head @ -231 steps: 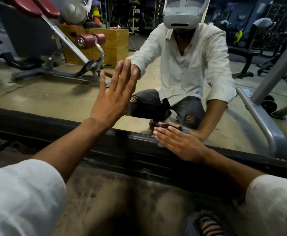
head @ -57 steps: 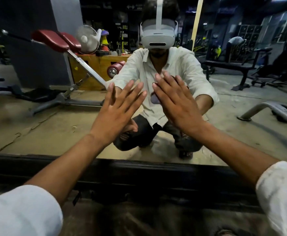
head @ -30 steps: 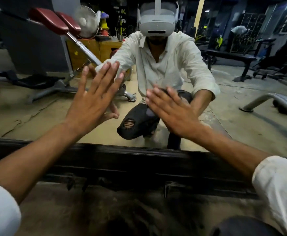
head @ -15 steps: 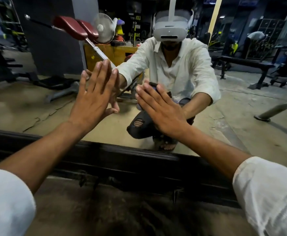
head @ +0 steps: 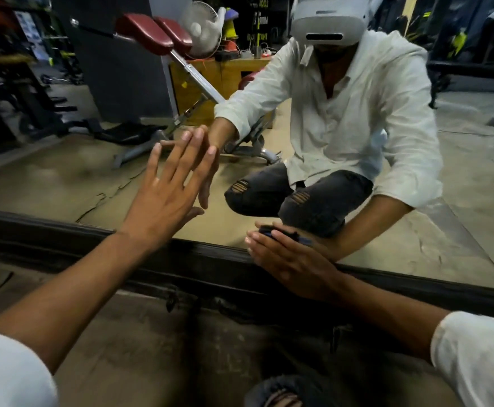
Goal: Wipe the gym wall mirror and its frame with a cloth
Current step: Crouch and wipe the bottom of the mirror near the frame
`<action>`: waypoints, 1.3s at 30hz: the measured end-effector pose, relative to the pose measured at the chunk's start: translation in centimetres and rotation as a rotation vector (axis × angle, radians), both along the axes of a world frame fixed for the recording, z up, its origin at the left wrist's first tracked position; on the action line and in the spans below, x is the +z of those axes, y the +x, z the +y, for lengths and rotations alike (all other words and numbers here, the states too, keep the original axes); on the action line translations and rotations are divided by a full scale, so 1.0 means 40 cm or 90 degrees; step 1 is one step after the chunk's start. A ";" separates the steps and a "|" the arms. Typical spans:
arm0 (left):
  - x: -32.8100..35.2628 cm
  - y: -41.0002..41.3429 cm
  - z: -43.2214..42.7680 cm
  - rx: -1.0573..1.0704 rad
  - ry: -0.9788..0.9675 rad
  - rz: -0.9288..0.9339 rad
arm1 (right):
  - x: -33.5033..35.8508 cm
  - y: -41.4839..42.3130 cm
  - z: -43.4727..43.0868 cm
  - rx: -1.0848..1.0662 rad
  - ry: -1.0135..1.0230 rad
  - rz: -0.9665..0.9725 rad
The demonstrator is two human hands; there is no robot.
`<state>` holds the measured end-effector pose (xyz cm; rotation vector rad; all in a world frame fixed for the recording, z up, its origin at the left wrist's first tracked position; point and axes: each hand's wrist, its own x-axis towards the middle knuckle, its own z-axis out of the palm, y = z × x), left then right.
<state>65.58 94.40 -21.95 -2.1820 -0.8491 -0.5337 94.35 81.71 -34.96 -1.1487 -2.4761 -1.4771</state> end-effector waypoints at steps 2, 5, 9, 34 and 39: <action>-0.005 0.000 0.012 0.005 0.017 0.002 | -0.001 -0.007 0.001 0.002 -0.003 0.009; -0.008 0.000 0.018 0.014 0.025 0.002 | -0.001 -0.012 0.012 0.020 0.003 0.019; 0.005 -0.006 0.010 0.028 0.037 0.021 | -0.008 -0.013 0.016 0.006 0.012 0.000; 0.030 -0.127 0.139 -0.089 0.144 0.047 | 0.388 -0.197 0.158 -0.041 0.095 0.141; 0.007 -0.176 0.210 -0.103 0.125 0.037 | 0.436 -0.291 0.221 -0.110 0.203 0.208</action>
